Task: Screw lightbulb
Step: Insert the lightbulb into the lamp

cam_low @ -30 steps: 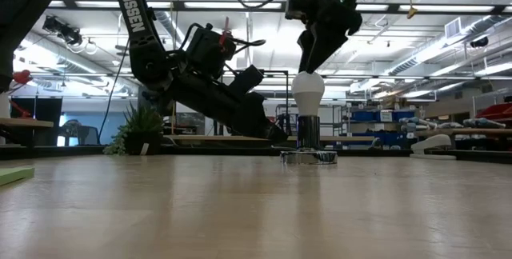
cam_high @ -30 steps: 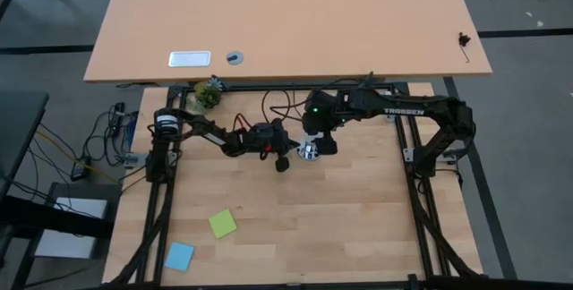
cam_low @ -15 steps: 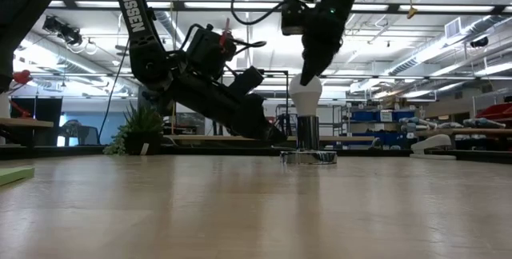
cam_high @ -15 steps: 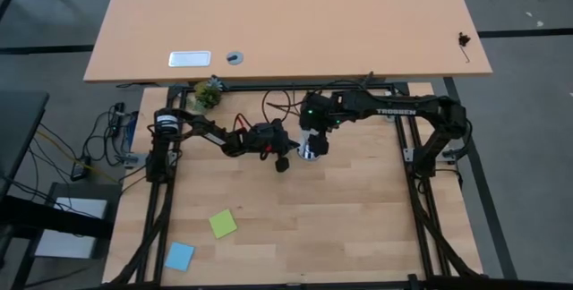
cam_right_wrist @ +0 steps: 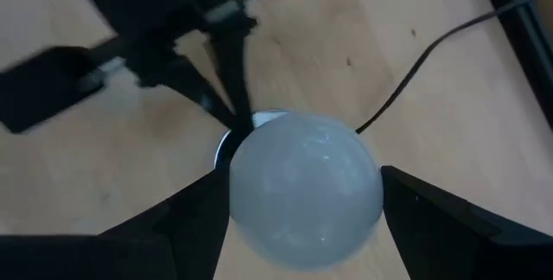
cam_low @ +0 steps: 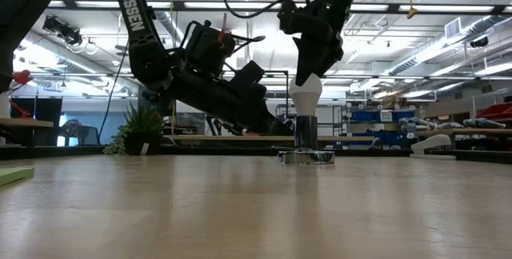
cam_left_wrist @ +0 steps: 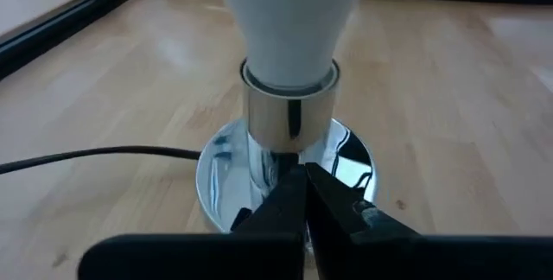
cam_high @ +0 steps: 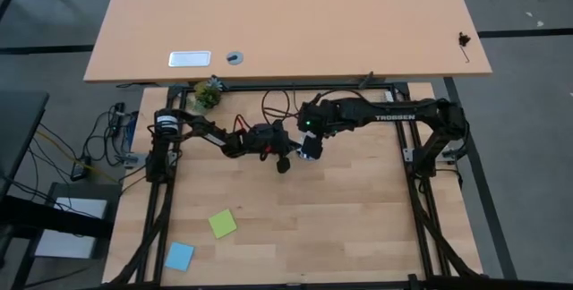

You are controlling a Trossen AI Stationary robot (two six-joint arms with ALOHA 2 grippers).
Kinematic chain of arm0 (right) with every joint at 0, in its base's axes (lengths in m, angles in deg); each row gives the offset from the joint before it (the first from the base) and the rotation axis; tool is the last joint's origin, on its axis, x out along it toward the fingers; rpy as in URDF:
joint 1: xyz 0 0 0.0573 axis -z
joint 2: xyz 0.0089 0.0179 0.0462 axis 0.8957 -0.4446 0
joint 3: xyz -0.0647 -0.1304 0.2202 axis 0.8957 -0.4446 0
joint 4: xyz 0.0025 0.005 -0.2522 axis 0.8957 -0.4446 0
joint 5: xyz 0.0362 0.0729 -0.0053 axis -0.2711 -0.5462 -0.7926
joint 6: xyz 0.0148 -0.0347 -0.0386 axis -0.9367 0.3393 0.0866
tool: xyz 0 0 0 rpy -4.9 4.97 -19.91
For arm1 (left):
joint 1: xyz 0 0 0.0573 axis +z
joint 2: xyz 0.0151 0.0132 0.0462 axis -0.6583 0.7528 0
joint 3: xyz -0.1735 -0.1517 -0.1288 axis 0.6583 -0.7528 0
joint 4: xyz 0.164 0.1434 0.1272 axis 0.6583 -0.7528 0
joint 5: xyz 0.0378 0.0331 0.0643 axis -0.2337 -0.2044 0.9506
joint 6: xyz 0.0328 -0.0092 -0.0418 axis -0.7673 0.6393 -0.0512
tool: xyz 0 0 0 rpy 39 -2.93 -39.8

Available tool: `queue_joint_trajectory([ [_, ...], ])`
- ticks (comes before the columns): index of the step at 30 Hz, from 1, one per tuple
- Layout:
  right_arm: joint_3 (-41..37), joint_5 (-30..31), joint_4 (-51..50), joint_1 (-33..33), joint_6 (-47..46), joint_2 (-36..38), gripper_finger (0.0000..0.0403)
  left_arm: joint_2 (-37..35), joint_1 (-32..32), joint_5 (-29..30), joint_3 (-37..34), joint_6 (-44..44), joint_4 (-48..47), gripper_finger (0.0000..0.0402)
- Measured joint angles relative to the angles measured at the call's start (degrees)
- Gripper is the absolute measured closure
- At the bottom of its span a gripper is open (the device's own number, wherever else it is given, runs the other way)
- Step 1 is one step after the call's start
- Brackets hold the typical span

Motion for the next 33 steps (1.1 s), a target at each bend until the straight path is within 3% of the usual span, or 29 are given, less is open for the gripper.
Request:
queue_joint_trajectory([
  [11,3.28,-0.17,-0.45,-0.29,3.03,0.07,0.0115,0.00,0.07,2.28,0.04,0.25,-2.40,0.0400],
  [33,0.27,-1.27,2.89,-0.27,3.20,-0.02,0.0115,0.00,0.09,2.52,0.04,0.62,-3.49,0.0401],
])
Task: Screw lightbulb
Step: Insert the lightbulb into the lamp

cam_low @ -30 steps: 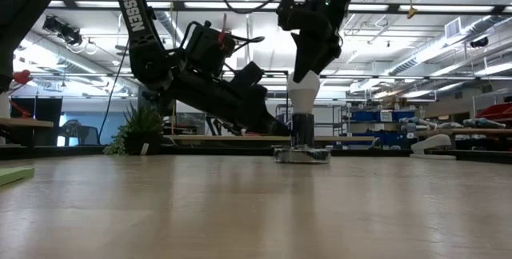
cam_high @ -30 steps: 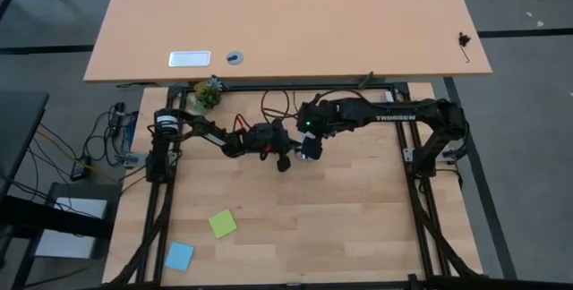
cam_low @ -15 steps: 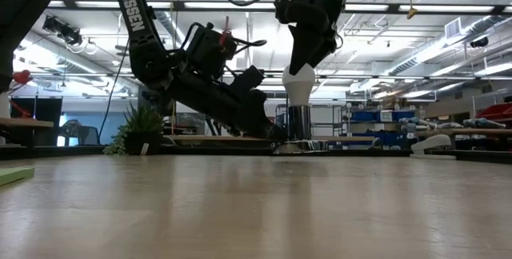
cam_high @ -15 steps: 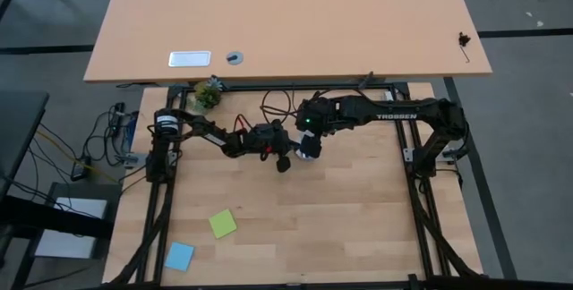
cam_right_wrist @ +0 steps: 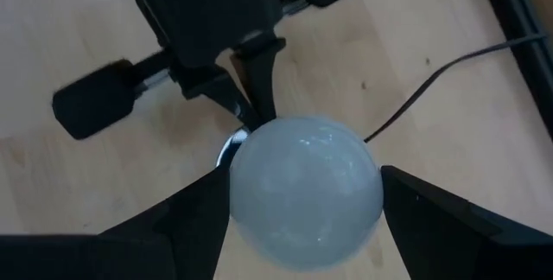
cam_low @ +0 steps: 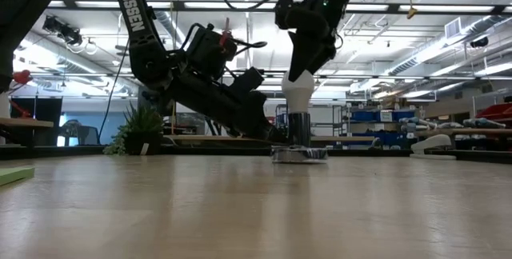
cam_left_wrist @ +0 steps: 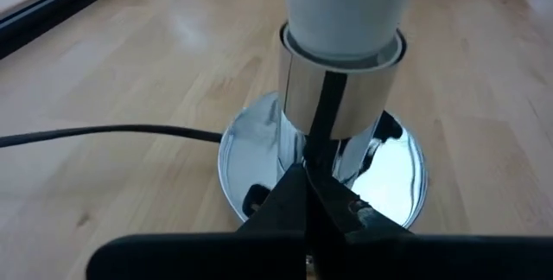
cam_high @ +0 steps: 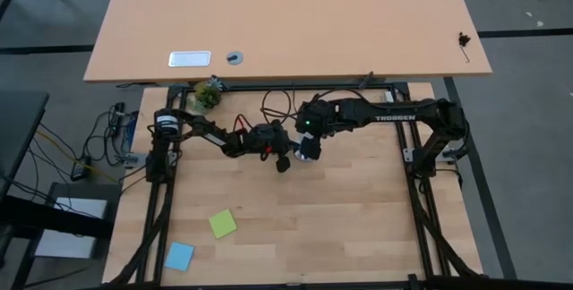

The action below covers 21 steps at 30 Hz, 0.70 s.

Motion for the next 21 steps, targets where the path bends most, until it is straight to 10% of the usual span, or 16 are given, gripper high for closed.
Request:
queue_joint_trajectory([
  [21,-0.21,-0.06,2.08,0.00,3.91,-0.02,0.0115,5.22,0.01,-0.68,2.36,2.15,2.81,0.0401],
])
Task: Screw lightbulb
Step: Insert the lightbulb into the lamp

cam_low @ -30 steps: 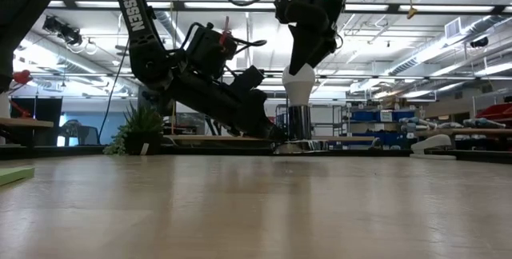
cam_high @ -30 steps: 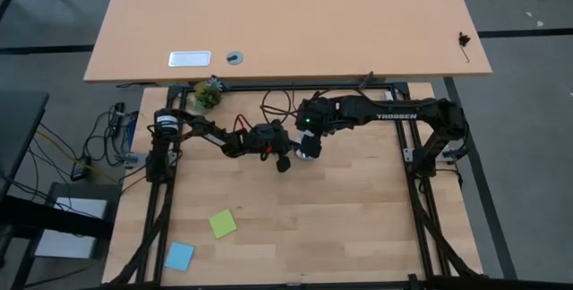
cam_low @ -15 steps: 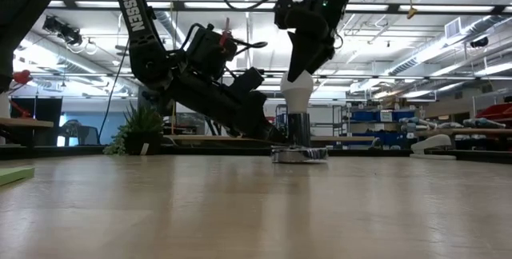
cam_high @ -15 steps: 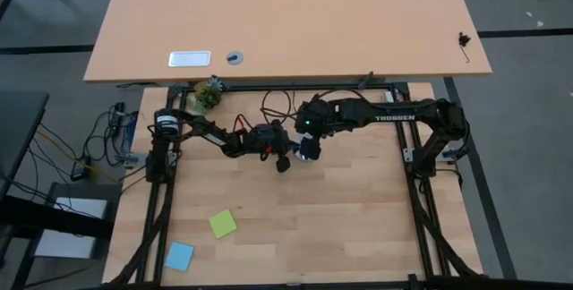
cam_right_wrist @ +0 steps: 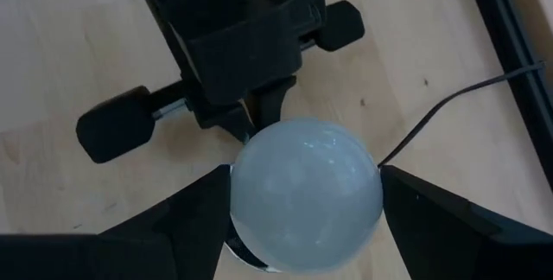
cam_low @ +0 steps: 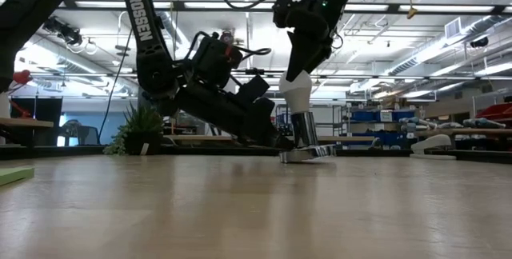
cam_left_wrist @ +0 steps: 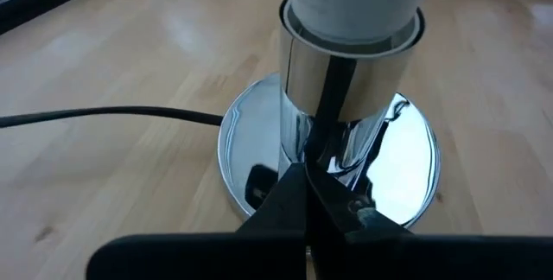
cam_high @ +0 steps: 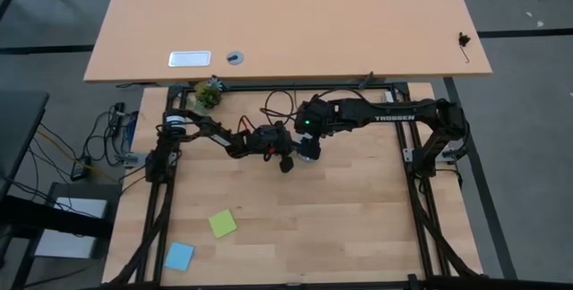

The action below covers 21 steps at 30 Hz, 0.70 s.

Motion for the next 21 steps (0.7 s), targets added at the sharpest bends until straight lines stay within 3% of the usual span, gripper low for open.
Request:
queue_joint_trajectory([
  [10,0.02,0.07,-2.72,-0.04,-0.59,0.04,0.0112,0.11,-0.01,-0.16,0.04,-0.14,-0.40,0.0401],
  [21,0.07,0.55,-3.98,-0.05,4.87,0.04,0.0052,0.17,0.01,-0.24,0.00,-0.19,-0.51,0.0401],
])
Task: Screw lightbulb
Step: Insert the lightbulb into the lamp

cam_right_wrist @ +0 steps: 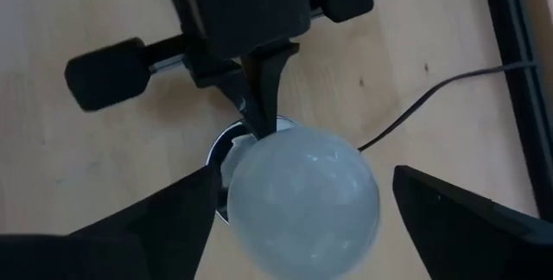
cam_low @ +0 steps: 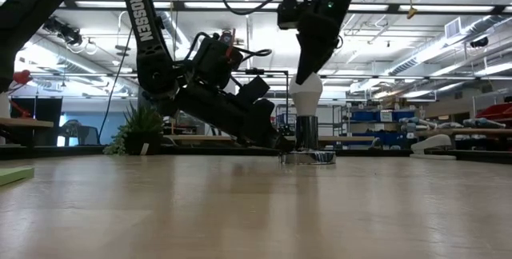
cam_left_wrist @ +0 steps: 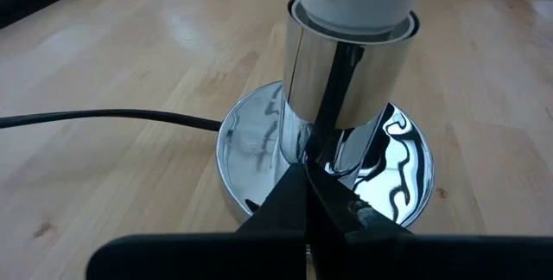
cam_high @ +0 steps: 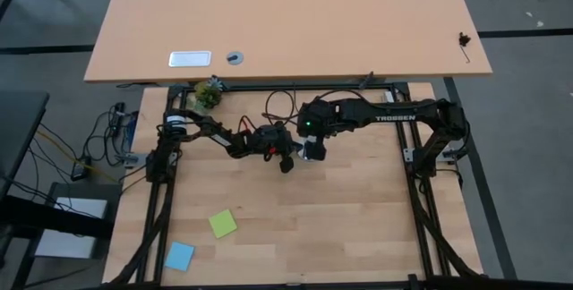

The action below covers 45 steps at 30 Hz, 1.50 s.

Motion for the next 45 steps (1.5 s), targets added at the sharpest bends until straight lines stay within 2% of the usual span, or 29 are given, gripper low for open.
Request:
queue_joint_trajectory([
  [9,2.52,-2.16,-3.19,0.44,10.78,0.01,0.0043,0.02,0.02,-0.54,-0.04,-0.02,0.06,0.0401],
  [13,2.24,-6.29,-4.65,2.20,13.85,0.02,0.0055,0.04,0.02,-0.66,-0.04,-0.02,0.07,0.0401],
  [17,1.26,-6.58,-4.83,3.48,13.80,-0.12,0.0079,0.05,0.02,-0.70,-0.07,-0.02,0.07,0.0401],
  [23,1.25,-7.18,-3.99,3.68,8.18,-0.13,0.0129,0.07,0.01,-0.72,-0.07,-0.02,0.07,0.0401],
  [26,1.25,-7.07,-3.97,3.19,0.26,-0.13,0.0149,0.07,0.00,-0.87,-0.11,-0.02,0.07,0.0401],
  [28,1.25,-6.60,-4.03,2.60,-8.51,-0.13,0.0153,0.07,-0.02,-0.92,-0.13,-0.02,0.07,0.0401],
  [31,1.25,-5.93,-4.85,1.43,-17.40,-0.09,0.0146,0.07,-0.02,-0.92,-0.15,-0.02,0.09,0.0401],
  [33,1.25,-5.16,-4.85,0.51,-18.68,-0.09,0.0131,0.07,-0.02,-0.90,-0.13,-0.02,0.09,0.0401],
  [40,1.14,-3.93,-5.13,-1.08,-14.57,-0.09,0.0072,0.07,-0.02,-0.85,-0.11,-0.02,0.09,0.0401],
  [45,2.56,-3.38,-5.75,-1.85,-9.44,-0.07,0.0050,0.09,-0.02,-0.83,-0.11,-0.02,0.09,0.0401],
])
